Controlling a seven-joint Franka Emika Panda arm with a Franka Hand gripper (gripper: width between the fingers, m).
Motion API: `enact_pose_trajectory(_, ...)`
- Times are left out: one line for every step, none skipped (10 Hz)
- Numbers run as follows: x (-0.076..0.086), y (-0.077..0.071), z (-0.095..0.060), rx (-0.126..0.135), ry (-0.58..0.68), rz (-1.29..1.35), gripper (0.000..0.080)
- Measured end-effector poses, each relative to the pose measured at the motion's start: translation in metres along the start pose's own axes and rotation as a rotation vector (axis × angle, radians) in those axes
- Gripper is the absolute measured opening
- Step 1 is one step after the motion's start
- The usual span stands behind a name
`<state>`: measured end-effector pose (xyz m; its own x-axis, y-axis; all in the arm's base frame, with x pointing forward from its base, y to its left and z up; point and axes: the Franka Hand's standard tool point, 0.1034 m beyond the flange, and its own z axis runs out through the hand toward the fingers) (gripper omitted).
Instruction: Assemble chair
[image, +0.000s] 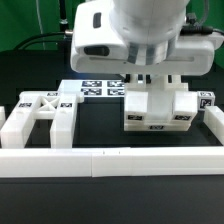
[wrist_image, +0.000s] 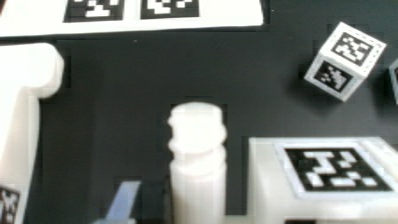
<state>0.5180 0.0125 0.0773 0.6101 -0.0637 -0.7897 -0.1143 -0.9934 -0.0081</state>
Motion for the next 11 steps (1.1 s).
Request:
enact_pose_trajectory(0.001,0.003,0.000,0.001,-0.050,0.003,0.0243)
enact_pose_trajectory(-0.004,0.005,0.002,0.002,-0.153,0.009,0.0243)
enact_pose_trajectory(-0.005,0.007,0.004,0.000,-0.224,0.017,0.0243)
enact_pose_trajectory(-0.003,0.009,0.006,-0.006,-0.270,0.038,0.0243)
enact_pose_trajectory(-0.004,0.009,0.013,-0.010,-0.315,0.047,0.0244)
enact_pose_trajectory(-0.003,0.007,0.013,-0.012,-0.293,0.046,0.0244)
enact_pose_trajectory(-0.004,0.008,0.014,-0.008,-0.288,0.048,0.0244)
enact_pose_trajectory(-0.001,0.010,0.014,-0.006,-0.287,0.050,0.0348)
enact_pose_trajectory(0.001,0.011,0.012,-0.005,-0.279,0.049,0.0492)
enact_pose_trajectory(0.000,0.010,0.006,-0.003,-0.256,0.034,0.0599)
enact_pose_trajectory(0.003,0.013,0.004,0.001,-0.247,0.029,0.0634)
